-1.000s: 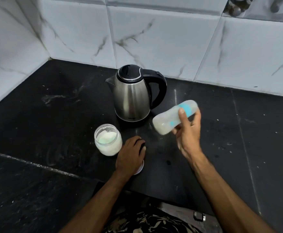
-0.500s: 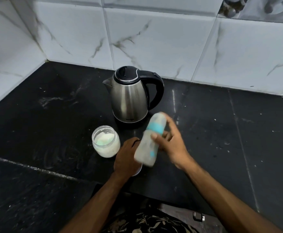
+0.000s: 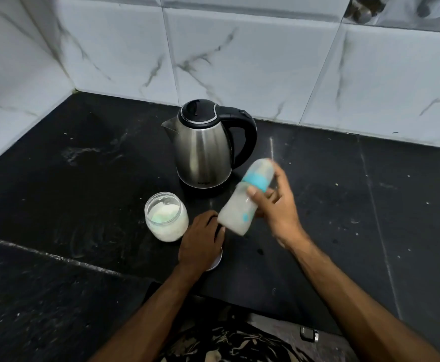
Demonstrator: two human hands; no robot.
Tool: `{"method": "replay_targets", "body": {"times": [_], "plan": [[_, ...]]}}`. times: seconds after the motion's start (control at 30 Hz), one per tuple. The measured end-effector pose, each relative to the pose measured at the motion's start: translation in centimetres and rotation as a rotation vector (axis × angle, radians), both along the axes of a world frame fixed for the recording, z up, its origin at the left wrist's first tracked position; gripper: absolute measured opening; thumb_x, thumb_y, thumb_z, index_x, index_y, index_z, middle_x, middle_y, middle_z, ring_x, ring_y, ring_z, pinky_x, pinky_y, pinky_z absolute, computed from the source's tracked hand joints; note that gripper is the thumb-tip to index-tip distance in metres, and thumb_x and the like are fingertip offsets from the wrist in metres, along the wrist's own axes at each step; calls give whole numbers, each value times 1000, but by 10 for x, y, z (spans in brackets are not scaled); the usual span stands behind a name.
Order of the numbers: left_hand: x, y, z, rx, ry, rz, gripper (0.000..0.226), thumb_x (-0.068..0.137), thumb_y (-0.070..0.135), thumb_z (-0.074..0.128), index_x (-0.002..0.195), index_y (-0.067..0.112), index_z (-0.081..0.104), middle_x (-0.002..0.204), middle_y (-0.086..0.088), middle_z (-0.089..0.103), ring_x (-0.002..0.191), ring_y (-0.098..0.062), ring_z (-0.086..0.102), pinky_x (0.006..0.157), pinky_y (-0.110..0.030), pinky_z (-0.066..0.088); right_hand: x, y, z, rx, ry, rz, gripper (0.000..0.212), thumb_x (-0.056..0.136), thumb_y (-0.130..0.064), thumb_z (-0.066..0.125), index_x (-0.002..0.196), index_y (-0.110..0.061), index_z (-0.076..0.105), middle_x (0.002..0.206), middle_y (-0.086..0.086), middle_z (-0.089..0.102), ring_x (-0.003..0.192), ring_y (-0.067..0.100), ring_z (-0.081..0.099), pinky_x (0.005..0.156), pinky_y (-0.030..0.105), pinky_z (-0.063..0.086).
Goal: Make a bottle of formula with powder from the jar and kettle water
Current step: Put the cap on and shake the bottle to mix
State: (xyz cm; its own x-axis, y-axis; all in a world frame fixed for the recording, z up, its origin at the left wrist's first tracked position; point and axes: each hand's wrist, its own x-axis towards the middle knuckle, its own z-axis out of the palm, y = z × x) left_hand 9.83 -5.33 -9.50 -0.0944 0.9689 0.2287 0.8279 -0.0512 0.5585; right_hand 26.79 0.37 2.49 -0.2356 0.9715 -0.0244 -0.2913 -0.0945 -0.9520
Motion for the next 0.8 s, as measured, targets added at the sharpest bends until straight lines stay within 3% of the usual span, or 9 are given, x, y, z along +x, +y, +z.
{"method": "replay_targets", "body": {"times": [0.07,0.13,0.23,0.3,0.4,0.47,0.63,0.7,0.8], "plan": [[2,2,-1,41,54,-21,34,91,34,48,110,14,67,118,-2,61,107,-22,59,92,-33,47,2,14,3,-61,167,-202,62,89,-15,69,142,-21,38,91,-5,74,83,14,71,59,30,58],[1,3,0,55,77,-15,33,91,34,48,109,15,67,118,-2,61,106,-22,59,91,-31,45,0,11,1,-88,214,-212,62,90,-17,68,143,-19,36,90,-7,73,83,13,70,59,31,58],[-3,-2,2,-13,-48,-62,42,78,23,64,119,15,60,119,-6,61,109,-25,59,93,-35,47,-5,-17,-10,-34,-23,116,79,72,-27,85,138,-29,42,105,3,71,90,18,71,68,33,59],[-4,-5,4,-38,-108,-92,52,72,19,69,122,16,55,122,-7,60,111,-25,57,94,-38,48,-3,-22,-14,23,-138,261,80,69,-22,86,135,-34,44,115,13,67,97,23,71,74,35,59],[1,0,0,12,10,8,32,86,27,60,114,14,64,119,-6,63,107,-25,60,92,-32,46,-4,-3,-3,-52,42,-60,69,79,-18,80,137,-26,43,96,-3,73,85,15,70,62,32,58],[2,2,-1,31,72,-14,34,92,34,48,111,14,67,119,-3,62,108,-22,59,94,-30,45,-4,8,1,-79,175,-174,61,85,-21,71,138,-20,40,88,-9,71,79,11,69,55,28,55],[2,-2,5,63,-99,-36,35,78,14,67,113,11,59,110,-13,65,100,-30,61,86,-44,51,-3,-8,0,47,-164,259,72,78,-12,73,139,-29,39,110,14,68,93,22,72,71,33,59],[3,-2,6,61,-35,-4,33,82,21,60,113,11,61,112,-12,65,102,-26,59,88,-36,48,-4,-3,1,44,-105,155,73,79,-13,74,141,-25,38,105,8,71,90,21,72,70,35,60],[2,2,1,38,69,-3,36,91,35,47,110,14,68,118,-3,62,107,-21,59,91,-30,47,-5,12,5,-55,158,-134,70,84,-20,70,145,-21,34,91,-5,74,85,15,71,67,36,61]]}}
